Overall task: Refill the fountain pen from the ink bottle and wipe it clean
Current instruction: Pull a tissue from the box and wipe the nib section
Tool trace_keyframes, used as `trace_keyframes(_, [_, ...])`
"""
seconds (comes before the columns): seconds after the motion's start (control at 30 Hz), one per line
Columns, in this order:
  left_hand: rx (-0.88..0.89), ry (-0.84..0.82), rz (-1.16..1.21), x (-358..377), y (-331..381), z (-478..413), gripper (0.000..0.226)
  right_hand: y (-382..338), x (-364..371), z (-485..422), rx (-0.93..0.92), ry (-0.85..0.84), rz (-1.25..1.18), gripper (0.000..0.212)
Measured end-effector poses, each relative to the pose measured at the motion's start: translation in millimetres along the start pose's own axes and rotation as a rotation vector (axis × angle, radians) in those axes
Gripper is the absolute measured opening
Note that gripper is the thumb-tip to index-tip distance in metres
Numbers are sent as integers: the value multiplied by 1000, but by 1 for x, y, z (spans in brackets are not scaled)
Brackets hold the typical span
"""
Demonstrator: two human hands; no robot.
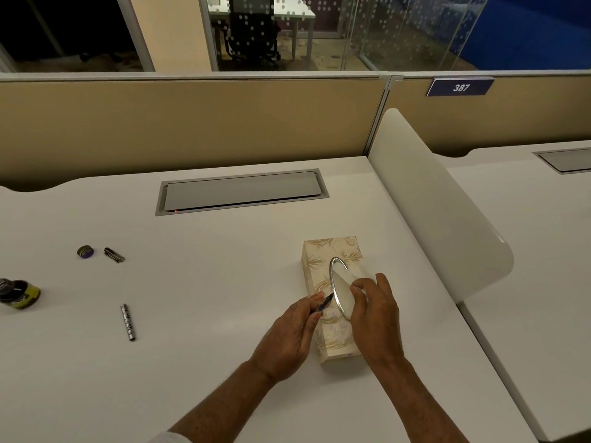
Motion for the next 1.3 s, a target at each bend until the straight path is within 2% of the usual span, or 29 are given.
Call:
trace_keyframes(0.17, [14, -6, -31, -1, -1, -1, 47, -1, 0, -6, 14, 34, -39, 13])
trace_keyframes(0.33, [8, -7, -16, 0, 0, 0, 55, -3, 0, -12, 0, 59, -63, 14])
trace_keyframes(0.7, [14, 8, -54, 1, -4, -1, 46, -6, -3, -17, -21, 116, -104, 13])
trace_keyframes(0.9, [-16, -14, -26, 0, 0, 0, 53, -11, -6, -17, -37, 157, -115, 10])
trace_keyframes(1.07, [11, -7, -32, -4, 4, -1, 46, -15, -11, -14, -29, 150, -116, 12])
trace_keyframes(1.2, [14, -8, -26, -6, 10, -1, 45, -27, -22, -20, -80, 216, -173, 10])
trace_keyframes(1.3, [-2, -15, 12, -10, 17, -1, 43, -37, -25, -33, -108, 206, -179, 9])
Point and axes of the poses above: each hand's wrist, its own z-axis away from the middle knuckle, its own x-axis out of the palm, y = z × x, the point moved 2 cm from there along -z, towards the middle knuckle, and after that the axes turned 14 degrees about y, right-handed, at the moved point
